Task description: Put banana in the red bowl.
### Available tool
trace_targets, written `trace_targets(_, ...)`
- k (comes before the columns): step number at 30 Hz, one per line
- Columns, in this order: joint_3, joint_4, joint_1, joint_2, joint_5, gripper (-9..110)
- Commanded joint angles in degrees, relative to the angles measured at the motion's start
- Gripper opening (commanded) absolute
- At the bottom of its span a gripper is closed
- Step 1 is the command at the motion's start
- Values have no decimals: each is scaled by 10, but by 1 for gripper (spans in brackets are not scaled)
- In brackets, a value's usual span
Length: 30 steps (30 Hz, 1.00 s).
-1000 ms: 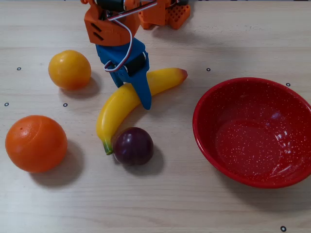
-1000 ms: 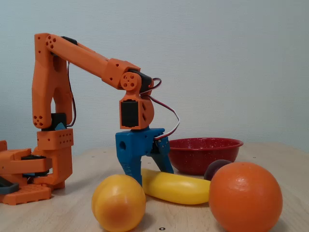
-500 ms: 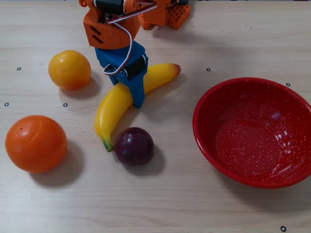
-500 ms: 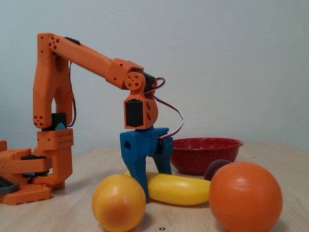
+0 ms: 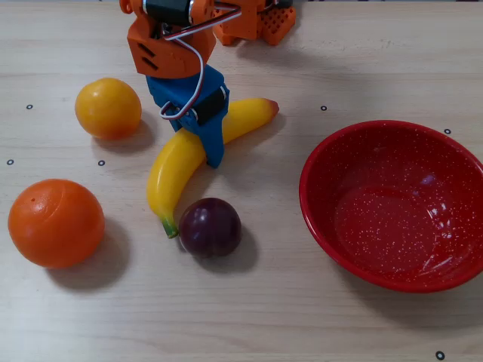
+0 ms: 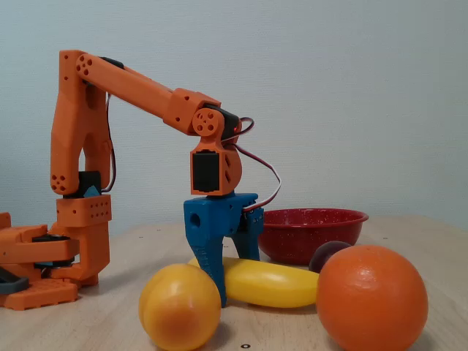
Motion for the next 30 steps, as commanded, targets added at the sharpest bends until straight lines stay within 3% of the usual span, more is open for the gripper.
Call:
trace_targets(1,-52,23,-12,21,-1,0)
trace_targets(30,-161,112,26,138,110,0)
